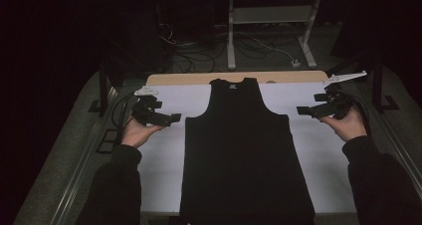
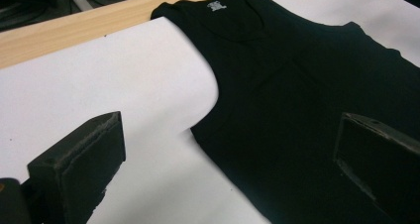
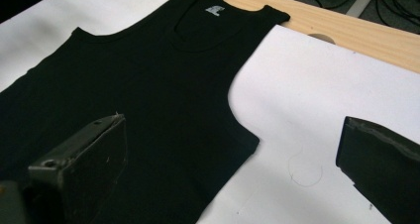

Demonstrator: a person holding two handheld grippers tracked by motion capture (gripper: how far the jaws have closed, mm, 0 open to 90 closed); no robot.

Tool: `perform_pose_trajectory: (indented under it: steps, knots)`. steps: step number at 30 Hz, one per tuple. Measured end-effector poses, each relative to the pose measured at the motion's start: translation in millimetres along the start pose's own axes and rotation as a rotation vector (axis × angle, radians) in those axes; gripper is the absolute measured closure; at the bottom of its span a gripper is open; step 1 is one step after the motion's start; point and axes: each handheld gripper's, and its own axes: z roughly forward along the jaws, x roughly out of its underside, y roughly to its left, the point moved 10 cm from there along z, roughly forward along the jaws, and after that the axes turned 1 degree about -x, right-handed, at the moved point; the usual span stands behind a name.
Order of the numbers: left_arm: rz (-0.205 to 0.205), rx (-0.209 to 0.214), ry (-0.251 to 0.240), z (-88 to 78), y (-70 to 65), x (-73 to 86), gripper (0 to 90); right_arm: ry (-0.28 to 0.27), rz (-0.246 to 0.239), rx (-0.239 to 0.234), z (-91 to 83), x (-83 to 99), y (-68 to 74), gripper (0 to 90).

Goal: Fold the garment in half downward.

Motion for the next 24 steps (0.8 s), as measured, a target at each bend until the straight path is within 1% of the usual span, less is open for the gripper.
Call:
perform_pose_trajectory:
  steps: [12,15,17,24]
  knots:
    - [-0.025,0.007,0.006,10.4,7.2,3.3,0.0,0.011,0.031,-0.005,12.0,3.8,-9.0,0.0]
    - [-0.025,0.008,0.014,12.7,8.9,4.9,0.0,0.015,0.028,-0.005,14.9,4.8,-11.0,0.0]
    - [-0.033,0.011,0.012,14.8,9.7,5.5,0.0,0.015,0.037,-0.005,16.7,5.0,-11.9,0.0]
    - [-0.042,0.019,0.023,23.5,10.9,9.4,0.0,0.025,0.042,-0.008,24.7,7.7,-14.7,0.0]
